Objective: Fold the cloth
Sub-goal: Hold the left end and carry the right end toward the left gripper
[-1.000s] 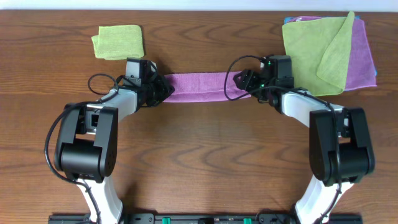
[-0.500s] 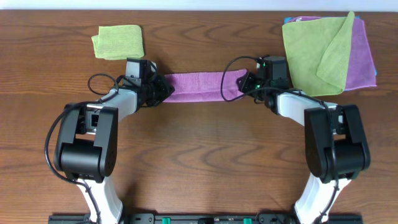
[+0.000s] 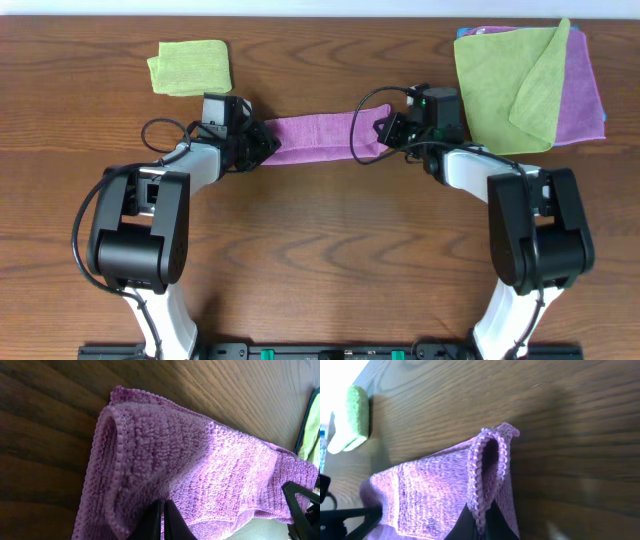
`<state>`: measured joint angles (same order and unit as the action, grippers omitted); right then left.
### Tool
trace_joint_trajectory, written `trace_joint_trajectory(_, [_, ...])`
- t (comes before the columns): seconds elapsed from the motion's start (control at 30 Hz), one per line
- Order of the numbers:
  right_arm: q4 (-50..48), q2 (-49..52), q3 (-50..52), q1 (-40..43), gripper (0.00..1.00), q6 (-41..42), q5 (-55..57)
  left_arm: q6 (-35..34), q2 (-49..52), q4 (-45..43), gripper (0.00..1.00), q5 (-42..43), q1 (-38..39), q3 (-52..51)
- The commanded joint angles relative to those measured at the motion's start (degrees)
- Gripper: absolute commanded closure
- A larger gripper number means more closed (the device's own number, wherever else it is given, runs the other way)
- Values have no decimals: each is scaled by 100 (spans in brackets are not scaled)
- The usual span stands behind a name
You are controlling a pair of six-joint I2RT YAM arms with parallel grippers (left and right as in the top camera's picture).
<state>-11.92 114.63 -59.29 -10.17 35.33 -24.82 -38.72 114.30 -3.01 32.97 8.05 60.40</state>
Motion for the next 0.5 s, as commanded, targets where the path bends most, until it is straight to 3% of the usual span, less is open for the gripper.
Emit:
trace_joint_trajectory(0.0, [-26,-267,24,-129,99,-68,-179,105,42,22,94,-11,22,-26])
trace_joint_trajectory(0.47, [-247,-824,-7,-546,99,-111,-205,103,42,22,94,4,22,-26])
